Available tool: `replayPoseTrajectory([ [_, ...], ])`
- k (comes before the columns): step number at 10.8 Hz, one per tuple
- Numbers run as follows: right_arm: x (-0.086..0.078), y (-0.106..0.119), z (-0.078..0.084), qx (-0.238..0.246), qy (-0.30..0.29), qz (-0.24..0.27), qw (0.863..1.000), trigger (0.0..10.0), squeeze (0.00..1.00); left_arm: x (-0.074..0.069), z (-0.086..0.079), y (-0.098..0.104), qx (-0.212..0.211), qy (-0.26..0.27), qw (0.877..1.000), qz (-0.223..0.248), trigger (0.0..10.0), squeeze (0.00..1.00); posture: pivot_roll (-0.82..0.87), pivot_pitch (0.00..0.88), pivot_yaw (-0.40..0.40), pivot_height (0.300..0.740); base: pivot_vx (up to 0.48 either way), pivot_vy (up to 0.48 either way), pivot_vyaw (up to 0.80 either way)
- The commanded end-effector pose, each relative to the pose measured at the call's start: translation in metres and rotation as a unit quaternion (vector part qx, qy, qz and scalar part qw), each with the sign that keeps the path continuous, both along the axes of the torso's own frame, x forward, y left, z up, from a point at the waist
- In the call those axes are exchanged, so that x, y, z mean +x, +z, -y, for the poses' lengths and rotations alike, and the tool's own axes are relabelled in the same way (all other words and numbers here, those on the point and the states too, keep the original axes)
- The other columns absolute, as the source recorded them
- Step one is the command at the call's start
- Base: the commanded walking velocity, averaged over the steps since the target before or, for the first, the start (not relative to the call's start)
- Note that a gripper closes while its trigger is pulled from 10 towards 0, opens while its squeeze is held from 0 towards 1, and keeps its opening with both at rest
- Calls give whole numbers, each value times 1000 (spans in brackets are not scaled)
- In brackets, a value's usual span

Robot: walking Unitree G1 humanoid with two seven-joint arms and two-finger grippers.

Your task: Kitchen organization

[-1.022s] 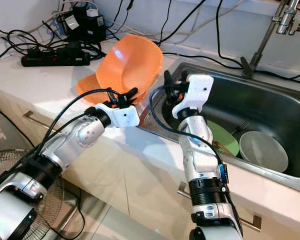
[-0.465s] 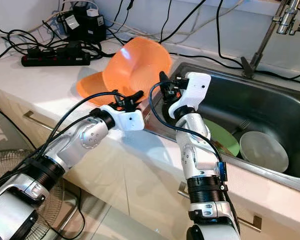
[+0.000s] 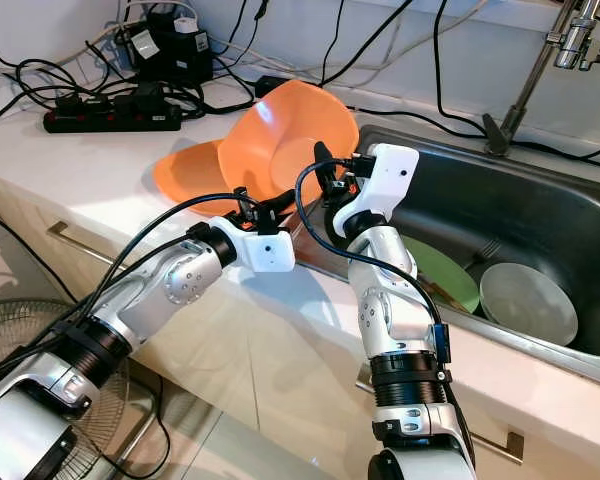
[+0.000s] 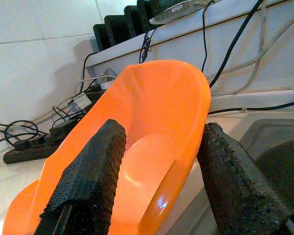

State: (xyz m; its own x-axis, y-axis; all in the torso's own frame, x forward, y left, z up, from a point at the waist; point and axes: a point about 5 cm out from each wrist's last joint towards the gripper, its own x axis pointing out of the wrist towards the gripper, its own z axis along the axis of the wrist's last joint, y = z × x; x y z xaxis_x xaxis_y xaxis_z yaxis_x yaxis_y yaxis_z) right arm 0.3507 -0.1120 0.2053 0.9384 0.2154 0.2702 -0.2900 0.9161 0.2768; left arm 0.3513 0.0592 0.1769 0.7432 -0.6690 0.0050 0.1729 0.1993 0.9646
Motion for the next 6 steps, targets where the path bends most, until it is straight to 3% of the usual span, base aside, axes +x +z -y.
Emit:
replayPoseTrajectory([
  [1, 1, 8, 0, 5, 0, 9, 1000, 6157, 0, -5, 9, 9, -1, -29, 999, 24, 10000, 0, 191, 0, 3, 740, 0, 0, 0],
  [2, 1, 9, 1, 8, -3, 10, 1000, 0, 0, -7, 9, 9, 4, -35, 999, 28, 10000, 0, 191, 0, 2, 740, 0, 0, 0],
  [6, 4, 12, 4, 17, -15, 11, 1000, 0, 0, -7, 5, 10, 17, -39, 998, 43, 10000, 0, 194, 0, -2, 740, 0, 0, 0],
])
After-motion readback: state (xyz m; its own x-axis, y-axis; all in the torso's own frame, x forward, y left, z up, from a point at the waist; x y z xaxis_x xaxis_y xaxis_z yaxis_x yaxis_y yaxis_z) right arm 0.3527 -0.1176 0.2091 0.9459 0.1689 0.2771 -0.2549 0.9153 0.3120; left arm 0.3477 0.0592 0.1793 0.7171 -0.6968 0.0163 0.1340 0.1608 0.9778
